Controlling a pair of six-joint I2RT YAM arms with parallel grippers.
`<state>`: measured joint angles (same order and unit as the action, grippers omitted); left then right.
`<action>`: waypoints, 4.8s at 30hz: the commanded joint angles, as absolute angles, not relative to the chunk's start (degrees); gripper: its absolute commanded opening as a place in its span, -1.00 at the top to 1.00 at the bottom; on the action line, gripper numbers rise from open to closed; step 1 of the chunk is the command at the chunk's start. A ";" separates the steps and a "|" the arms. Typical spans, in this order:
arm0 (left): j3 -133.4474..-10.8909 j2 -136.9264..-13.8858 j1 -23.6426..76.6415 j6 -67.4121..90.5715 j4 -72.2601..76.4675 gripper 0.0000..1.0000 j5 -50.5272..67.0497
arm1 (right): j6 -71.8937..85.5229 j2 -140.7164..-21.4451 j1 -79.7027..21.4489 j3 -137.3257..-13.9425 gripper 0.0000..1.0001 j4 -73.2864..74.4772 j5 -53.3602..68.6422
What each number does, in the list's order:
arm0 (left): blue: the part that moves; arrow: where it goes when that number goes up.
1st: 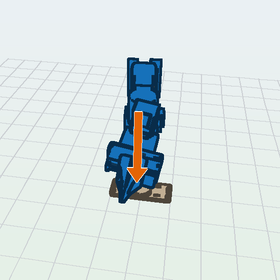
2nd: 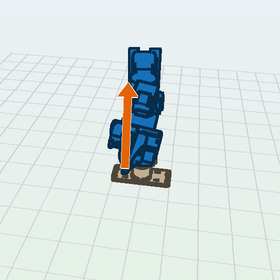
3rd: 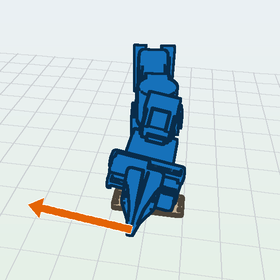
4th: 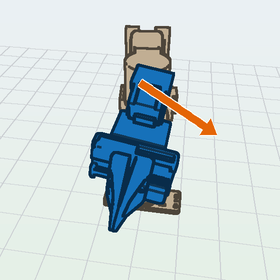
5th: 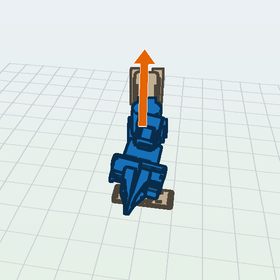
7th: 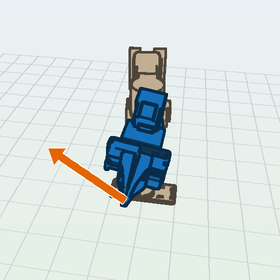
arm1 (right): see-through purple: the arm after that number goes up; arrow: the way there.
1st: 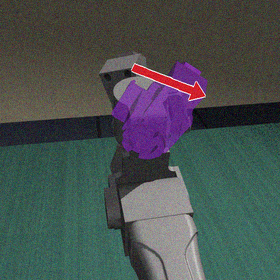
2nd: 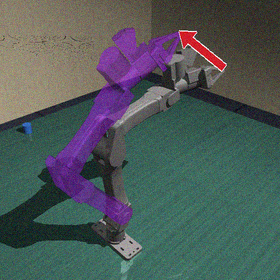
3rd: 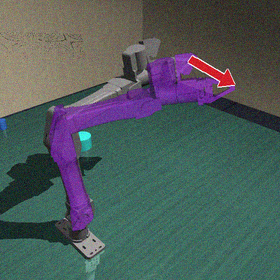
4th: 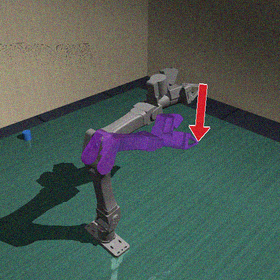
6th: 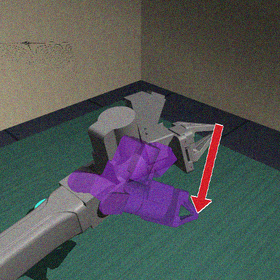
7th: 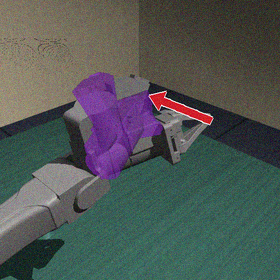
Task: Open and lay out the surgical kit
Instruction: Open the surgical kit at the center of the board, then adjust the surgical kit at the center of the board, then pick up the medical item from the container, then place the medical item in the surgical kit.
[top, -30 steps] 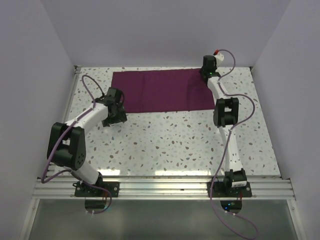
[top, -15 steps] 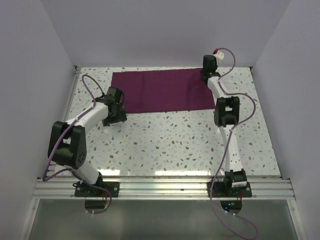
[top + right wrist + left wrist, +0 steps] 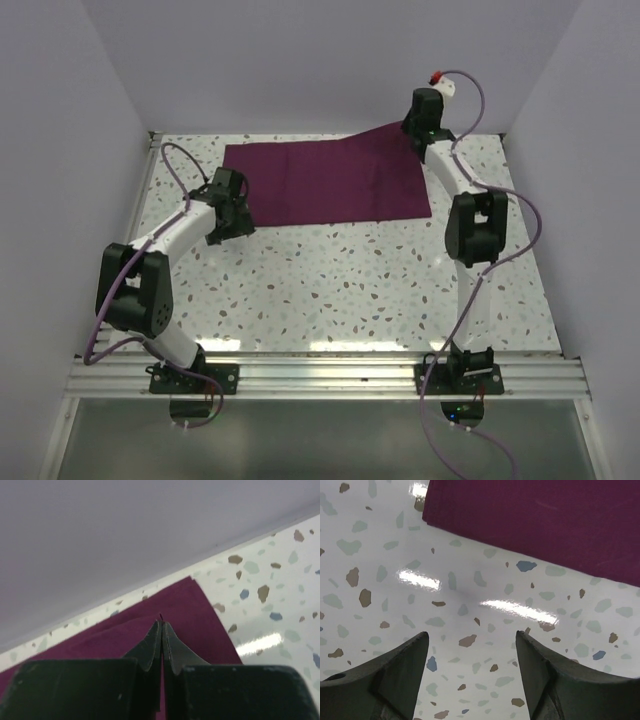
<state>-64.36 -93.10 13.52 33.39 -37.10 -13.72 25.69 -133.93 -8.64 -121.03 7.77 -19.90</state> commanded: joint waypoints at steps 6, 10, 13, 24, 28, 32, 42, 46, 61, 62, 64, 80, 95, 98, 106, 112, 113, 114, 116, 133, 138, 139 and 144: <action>-74.16 -94.39 13.01 32.43 -33.84 -0.49 -14.59 | 29.44 -102.77 -18.71 -85.02 1.00 16.14 -9.42; -77.25 -95.10 12.48 32.43 -33.93 -0.50 -16.52 | 29.27 -89.94 -22.76 -71.06 1.00 29.32 -3.97; -78.22 -94.92 12.13 32.69 -33.75 -0.50 -18.19 | 30.06 -80.62 -23.20 -63.67 1.00 43.21 -4.48; -76.29 -91.15 11.78 36.12 -36.30 -0.49 -20.39 | 29.87 -67.41 -23.20 -56.43 1.00 69.67 -7.56; -75.85 -89.13 11.86 36.21 -37.79 -0.50 -22.15 | 32.95 -63.73 -23.12 -55.89 1.00 73.72 -7.90; -74.54 -87.55 11.78 37.44 -38.94 -0.50 -22.59 | 34.63 -63.72 -23.12 -57.83 0.66 79.89 -10.72; -69.71 -88.50 11.87 39.38 -37.71 -0.44 -17.23 | 36.03 -76.08 -21.89 -71.86 -0.97 70.95 -16.09; -64.79 -88.42 12.13 39.20 -36.21 -0.35 -14.42 | 33.93 -84.35 -20.83 -77.68 -0.97 54.79 -9.95; -45.36 -85.96 12.83 43.59 -33.93 0.33 -10.90 | 28.21 -133.40 -19.51 -132.09 -0.93 56.16 1.48; -44.22 -85.96 12.75 43.68 -33.93 0.43 -11.07 | 28.47 -134.46 -19.51 -132.97 -0.92 56.25 2.10; -43.25 -85.35 12.75 43.86 -33.93 0.80 -11.60 | 28.39 -136.40 -19.60 -134.03 -0.89 55.73 3.24; -37.88 -76.99 12.75 45.79 -38.49 1.00 -10.81 | 25.31 -142.47 -21.97 -133.59 -0.58 55.11 2.11; -42.80 -77.34 12.74 44.65 -39.46 -0.46 -10.90 | 21.28 -147.56 -25.92 -138.95 -0.01 60.54 -9.38; -43.06 -77.52 12.74 44.21 -39.46 -0.45 -11.25 | 20.48 -147.66 -26.37 -137.91 0.12 61.00 -12.30; -44.30 -78.57 12.75 42.63 -39.20 -0.43 -11.87 | 19.07 -150.64 -28.56 -135.35 0.49 63.72 -14.85; -45.61 -79.10 12.83 41.40 -39.20 -0.42 -12.13 | 19.77 -152.22 -29.18 -132.54 0.83 63.28 -12.74; -45.96 -79.10 12.75 41.31 -39.20 -0.41 -12.13 | 19.86 -152.23 -29.09 -132.45 0.90 63.28 -12.48; -46.05 -79.10 12.74 40.96 -39.20 -0.41 -12.22 | 19.69 -152.14 -29.18 -132.54 1.00 63.11 -12.39; -46.58 -79.10 12.74 40.78 -39.20 -0.40 -12.30 | 19.69 -151.35 -29.09 -132.80 1.00 62.41 -12.39; -63.08 -87.35 13.71 37.88 -34.45 -0.31 -11.34 | 18.63 -122.01 -28.92 -120.43 1.00 57.31 -15.47; -74.86 -97.00 18.26 37.35 -34.80 -0.34 -11.86 | 20.47 -109.55 -29.00 -103.59 1.00 56.78 -12.75; -79.32 -98.51 19.24 37.27 -34.89 -0.35 -11.95 | 20.83 -107.16 -29.00 -100.14 1.00 56.43 -12.31; -92.95 -109.31 24.34 37.79 -34.72 -0.39 -10.90 | 25.39 -93.37 -29.09 -74.39 1.00 51.60 -8.71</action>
